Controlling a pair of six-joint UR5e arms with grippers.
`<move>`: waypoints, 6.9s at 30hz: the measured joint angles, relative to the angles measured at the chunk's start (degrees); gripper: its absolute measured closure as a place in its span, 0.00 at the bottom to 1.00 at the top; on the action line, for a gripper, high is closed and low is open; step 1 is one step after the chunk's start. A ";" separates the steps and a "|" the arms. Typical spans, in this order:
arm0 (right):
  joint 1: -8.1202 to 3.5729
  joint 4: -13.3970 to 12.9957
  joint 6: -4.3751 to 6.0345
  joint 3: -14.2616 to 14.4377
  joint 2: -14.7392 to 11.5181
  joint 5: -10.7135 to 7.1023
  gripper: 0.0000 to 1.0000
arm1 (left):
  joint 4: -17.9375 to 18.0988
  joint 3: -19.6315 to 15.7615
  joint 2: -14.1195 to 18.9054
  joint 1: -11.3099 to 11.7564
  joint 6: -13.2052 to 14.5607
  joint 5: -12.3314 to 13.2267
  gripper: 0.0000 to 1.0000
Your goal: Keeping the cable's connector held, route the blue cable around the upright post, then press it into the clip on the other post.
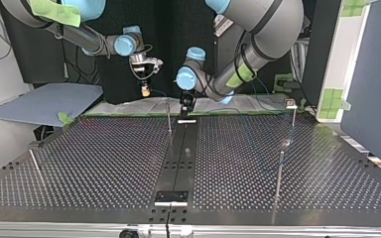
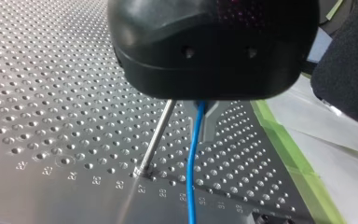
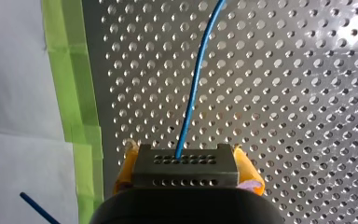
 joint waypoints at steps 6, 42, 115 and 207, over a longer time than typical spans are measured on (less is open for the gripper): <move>-0.17 0.29 -1.30 0.15 -0.02 0.27 1.00 | -0.51 0.00 0.02 0.03 0.18 -0.01 1.00; -4.36 -1.06 4.88 -0.68 -0.16 -3.58 1.00 | 0.67 0.00 -0.06 2.28 -5.76 5.67 1.00; -8.71 3.75 4.10 -7.02 0.02 -3.85 1.00 | -0.11 5.78 -4.16 4.59 -21.65 19.18 1.00; -10.32 9.51 2.78 -12.47 2.84 -4.02 1.00 | -10.27 6.03 -2.14 3.07 -2.94 7.38 0.01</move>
